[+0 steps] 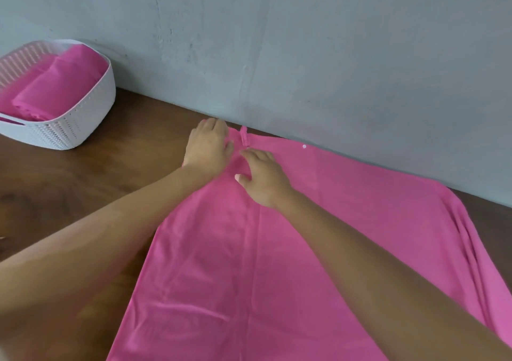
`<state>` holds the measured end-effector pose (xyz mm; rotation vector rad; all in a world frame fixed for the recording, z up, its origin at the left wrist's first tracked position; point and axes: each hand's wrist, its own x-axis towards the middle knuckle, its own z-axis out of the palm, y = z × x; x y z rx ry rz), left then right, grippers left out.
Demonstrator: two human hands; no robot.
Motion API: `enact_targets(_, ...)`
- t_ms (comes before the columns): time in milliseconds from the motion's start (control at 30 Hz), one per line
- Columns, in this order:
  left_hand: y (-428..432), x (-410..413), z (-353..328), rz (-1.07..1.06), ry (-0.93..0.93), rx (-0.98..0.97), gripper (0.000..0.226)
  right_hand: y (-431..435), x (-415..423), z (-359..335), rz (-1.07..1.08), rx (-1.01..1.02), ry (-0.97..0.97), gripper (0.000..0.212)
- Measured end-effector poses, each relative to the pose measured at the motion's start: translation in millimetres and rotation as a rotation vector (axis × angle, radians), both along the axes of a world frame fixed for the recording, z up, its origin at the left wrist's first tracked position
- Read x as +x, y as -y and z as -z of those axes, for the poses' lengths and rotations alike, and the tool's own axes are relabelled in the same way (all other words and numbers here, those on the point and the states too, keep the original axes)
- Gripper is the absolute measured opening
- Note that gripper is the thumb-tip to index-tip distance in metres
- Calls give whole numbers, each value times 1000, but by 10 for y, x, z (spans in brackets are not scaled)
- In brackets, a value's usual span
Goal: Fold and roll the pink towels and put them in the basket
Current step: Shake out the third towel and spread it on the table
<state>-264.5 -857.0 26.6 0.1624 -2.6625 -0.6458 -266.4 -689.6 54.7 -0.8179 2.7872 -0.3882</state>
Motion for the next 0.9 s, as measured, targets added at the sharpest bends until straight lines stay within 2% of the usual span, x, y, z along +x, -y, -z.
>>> enact_targets(100,-98,79,145,75,202,-44,42,-224,114,30,37,39,-30,60)
enact_targets(267,-151,26,225,86,344,-80,65,-627,410,33,159,137,-18,60)
enact_targets(500,6,-151,246,81,388,-145,67,-904,642,204,379,244,87,72)
enact_targets(767,52,-270,236,84,377,-160,67,-869,565,237,392,234,83,72)
enact_targets(900,62,-178,152,83,330,-69,64,-982,623,195,373,151,52,68)
